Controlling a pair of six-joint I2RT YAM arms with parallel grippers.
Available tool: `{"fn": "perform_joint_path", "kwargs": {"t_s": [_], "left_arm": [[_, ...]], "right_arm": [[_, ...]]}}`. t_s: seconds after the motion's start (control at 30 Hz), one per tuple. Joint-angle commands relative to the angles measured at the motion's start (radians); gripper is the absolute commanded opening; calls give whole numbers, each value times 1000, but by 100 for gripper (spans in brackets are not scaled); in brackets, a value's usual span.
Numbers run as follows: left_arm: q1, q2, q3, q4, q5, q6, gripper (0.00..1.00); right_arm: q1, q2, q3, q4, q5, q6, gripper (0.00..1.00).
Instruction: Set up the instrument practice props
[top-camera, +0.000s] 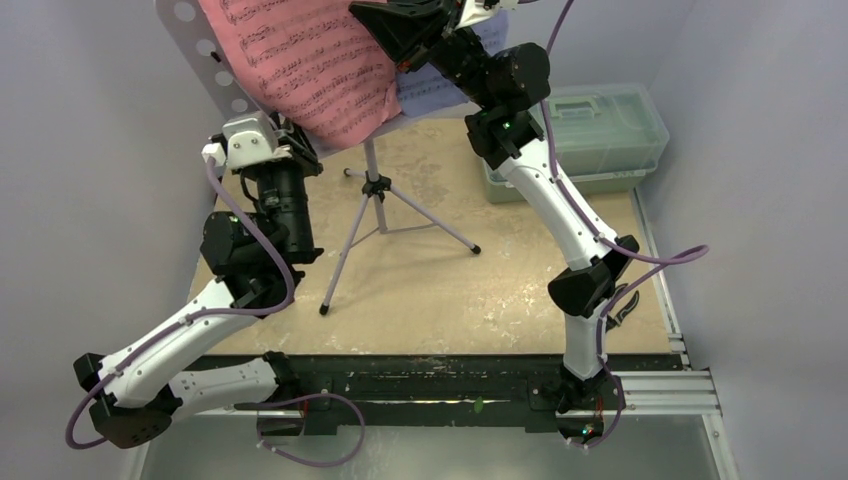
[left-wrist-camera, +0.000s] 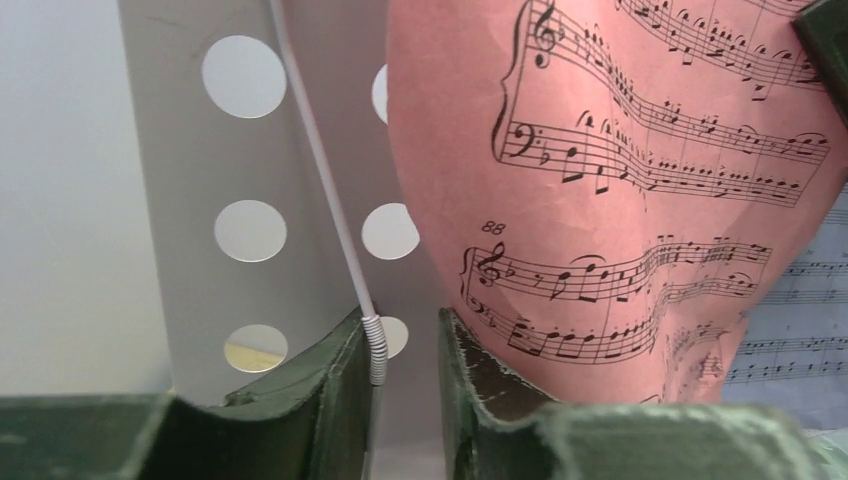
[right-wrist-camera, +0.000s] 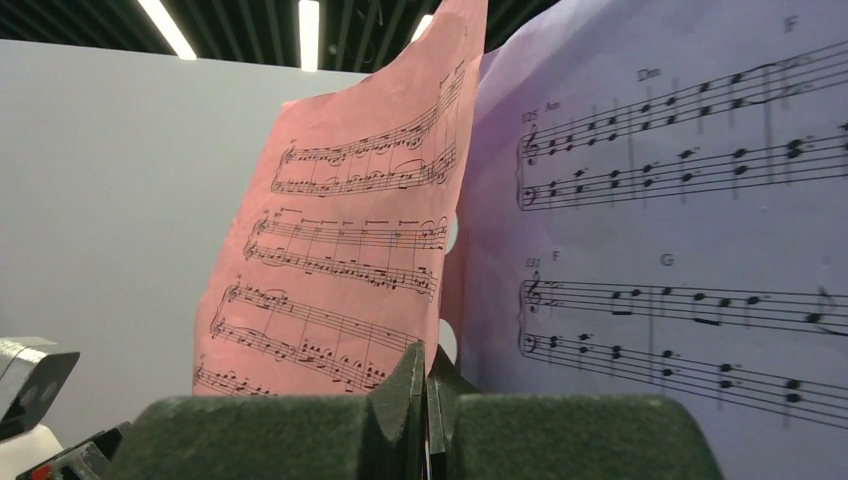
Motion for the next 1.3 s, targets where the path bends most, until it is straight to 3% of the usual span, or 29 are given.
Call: {"fn": "perform_joint_path", "kwargs": {"t_s": [0.0, 0.3, 0.63, 1.27], "left_arm": [[-2, 26, 39, 62, -3, 49, 25], [-2, 35, 62, 98, 13, 88, 24], [-2, -19, -24, 127, 78, 105, 0], [-2, -60, -79, 159, 75, 105, 0]], "right_arm": [[3, -49, 8, 23, 25, -16, 0], [4, -26, 43, 9, 29, -12, 0], [3, -57, 23, -22, 56, -54, 0], [-13, -207, -104, -82, 148, -186, 0]]}}
